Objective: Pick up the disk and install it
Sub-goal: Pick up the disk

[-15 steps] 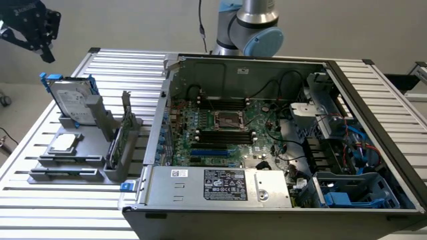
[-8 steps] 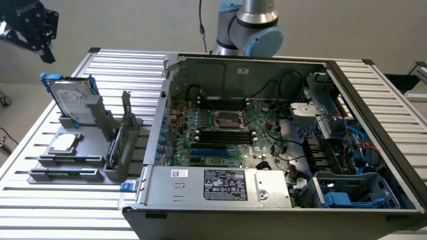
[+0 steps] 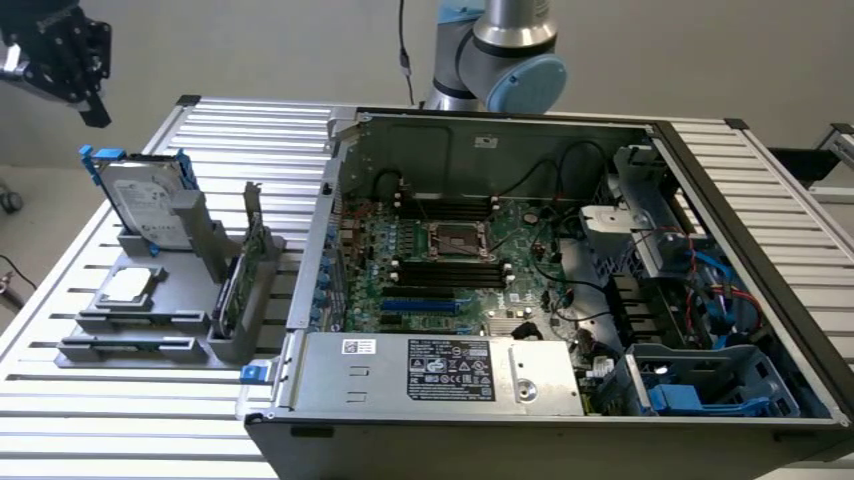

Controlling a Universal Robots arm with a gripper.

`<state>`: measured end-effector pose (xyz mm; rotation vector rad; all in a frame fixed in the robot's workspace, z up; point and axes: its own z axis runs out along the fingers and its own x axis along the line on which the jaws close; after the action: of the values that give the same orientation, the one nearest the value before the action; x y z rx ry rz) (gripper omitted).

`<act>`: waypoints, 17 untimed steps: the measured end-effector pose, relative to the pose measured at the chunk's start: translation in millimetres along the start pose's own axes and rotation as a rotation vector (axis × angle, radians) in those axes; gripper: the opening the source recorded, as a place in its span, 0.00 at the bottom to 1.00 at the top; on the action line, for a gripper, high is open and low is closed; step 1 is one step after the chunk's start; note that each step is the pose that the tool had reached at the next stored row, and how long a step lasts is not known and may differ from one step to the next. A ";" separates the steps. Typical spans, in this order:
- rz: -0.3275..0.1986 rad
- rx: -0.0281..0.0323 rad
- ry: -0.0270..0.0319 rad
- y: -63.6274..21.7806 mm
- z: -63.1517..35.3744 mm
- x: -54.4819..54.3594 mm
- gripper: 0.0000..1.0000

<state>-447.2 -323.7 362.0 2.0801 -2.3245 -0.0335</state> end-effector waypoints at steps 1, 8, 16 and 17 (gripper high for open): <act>-0.019 0.0004 0.0006 0.0 0.1 0.0 0.11; -0.144 0.0045 0.0041 0.0 0.9 0.0 0.11; -0.157 0.0144 0.0042 0.1 3.6 4.2 0.36; -0.158 0.0152 0.0041 0.1 4.7 5.1 0.36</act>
<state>-448.0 -328.7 357.3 2.2633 -2.1595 -0.0142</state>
